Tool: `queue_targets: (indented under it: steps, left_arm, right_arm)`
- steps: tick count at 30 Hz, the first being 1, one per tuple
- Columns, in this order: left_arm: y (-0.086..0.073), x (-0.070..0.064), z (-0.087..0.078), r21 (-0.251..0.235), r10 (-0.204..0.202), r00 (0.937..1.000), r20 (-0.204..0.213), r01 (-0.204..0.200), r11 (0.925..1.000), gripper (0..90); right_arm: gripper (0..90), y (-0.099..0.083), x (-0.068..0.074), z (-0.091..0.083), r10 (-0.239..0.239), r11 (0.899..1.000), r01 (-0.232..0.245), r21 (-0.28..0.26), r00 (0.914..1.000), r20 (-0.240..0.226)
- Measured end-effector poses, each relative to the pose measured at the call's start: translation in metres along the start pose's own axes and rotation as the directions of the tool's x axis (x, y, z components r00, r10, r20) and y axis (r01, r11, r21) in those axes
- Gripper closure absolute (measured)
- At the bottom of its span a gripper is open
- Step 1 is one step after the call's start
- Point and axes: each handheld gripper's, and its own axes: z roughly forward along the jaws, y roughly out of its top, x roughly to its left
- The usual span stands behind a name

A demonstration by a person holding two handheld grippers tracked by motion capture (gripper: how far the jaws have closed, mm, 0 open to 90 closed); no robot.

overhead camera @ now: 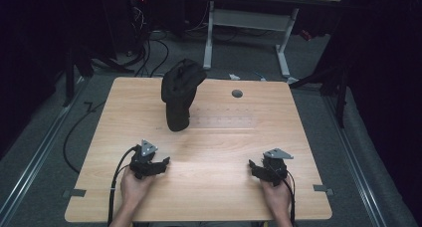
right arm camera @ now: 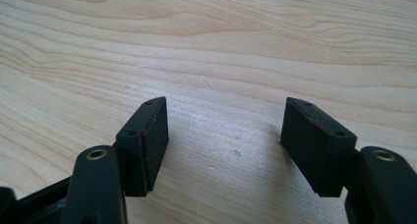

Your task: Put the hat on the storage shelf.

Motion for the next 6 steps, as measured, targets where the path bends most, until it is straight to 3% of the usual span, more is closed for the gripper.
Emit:
queue_targets:
  steps: [6]
  left_arm:
    - [-0.0003,-0.0005,-0.0002,0.002,-0.006,1.0,-0.007,0.006,1.0,28.4]
  right_arm:
    - [35.0,0.0,0.0,-0.0001,0.001,1.0,-0.001,0.001,1.0,0.0]
